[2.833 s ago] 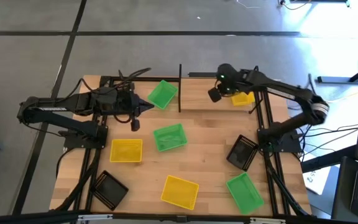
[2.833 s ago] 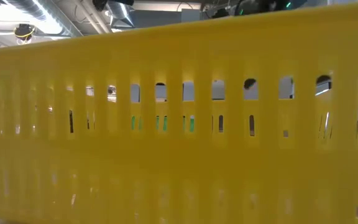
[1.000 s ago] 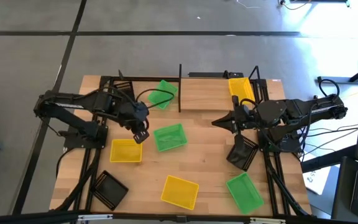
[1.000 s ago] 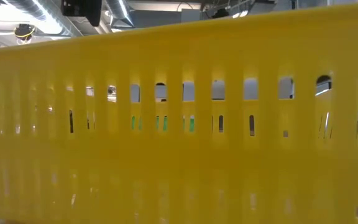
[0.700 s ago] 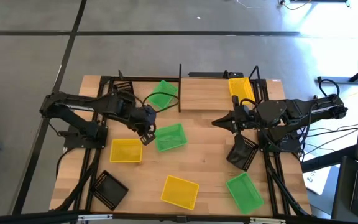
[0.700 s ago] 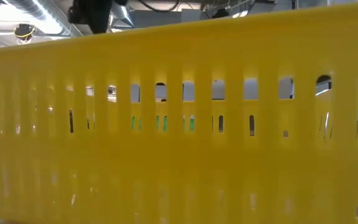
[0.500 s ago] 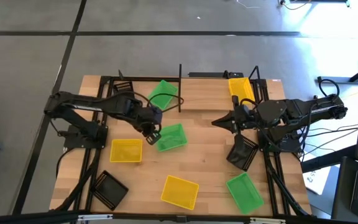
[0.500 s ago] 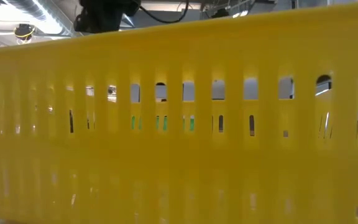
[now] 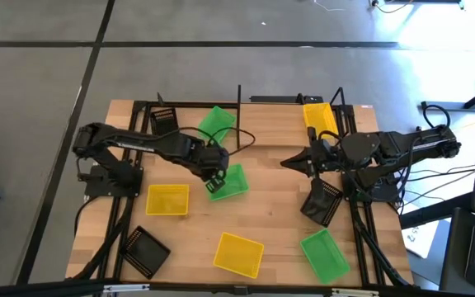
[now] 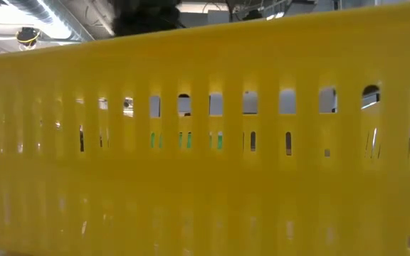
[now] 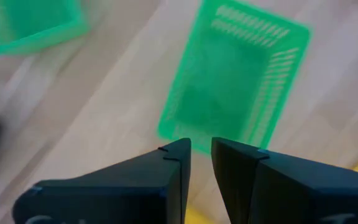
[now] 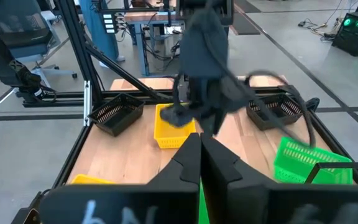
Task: Stack baskets on shelf by color
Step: Put the bottom green basket on the shelf
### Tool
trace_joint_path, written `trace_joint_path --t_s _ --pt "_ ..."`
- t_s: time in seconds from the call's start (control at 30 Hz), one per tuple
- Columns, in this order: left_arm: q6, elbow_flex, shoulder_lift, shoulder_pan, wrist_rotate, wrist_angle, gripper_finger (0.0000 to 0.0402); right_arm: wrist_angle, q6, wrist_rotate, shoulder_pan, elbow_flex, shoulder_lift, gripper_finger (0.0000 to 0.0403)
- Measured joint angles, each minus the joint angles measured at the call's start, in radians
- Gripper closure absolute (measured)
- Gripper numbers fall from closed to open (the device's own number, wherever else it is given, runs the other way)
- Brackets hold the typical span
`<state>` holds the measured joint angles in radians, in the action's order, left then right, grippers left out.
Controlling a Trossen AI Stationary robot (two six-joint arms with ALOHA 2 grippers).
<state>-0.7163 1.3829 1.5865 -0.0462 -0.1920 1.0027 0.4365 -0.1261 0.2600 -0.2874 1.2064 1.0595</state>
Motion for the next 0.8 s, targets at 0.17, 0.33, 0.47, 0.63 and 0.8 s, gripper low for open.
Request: trace_joint_path --t_s 0.17,0.33,0.47,0.63,0.8 --pt "0.028 -0.002 0.054 0.009 0.002 -0.017 0.0346 -0.001 0.0 0.0 0.0 0.0 -0.002 0.0402" --pt "0.046 -0.001 0.089 0.008 0.002 -0.016 0.0348 -0.001 0.0 0.001 0.0 0.0 -0.009 0.0402" --pt "0.072 0.0 0.096 0.007 0.076 -0.027 0.0348 -0.001 0.001 0.001 0.0 0.0 -0.012 0.0402" --pt "0.099 0.0 0.098 -0.007 0.109 -0.051 0.0343 0.0 0.001 0.0 0.0 0.0 -0.012 0.0402" --pt "0.099 0.0 0.098 -0.024 0.113 -0.067 0.0336 0.0 -0.001 0.001 0.001 0.0 -0.012 0.0402"
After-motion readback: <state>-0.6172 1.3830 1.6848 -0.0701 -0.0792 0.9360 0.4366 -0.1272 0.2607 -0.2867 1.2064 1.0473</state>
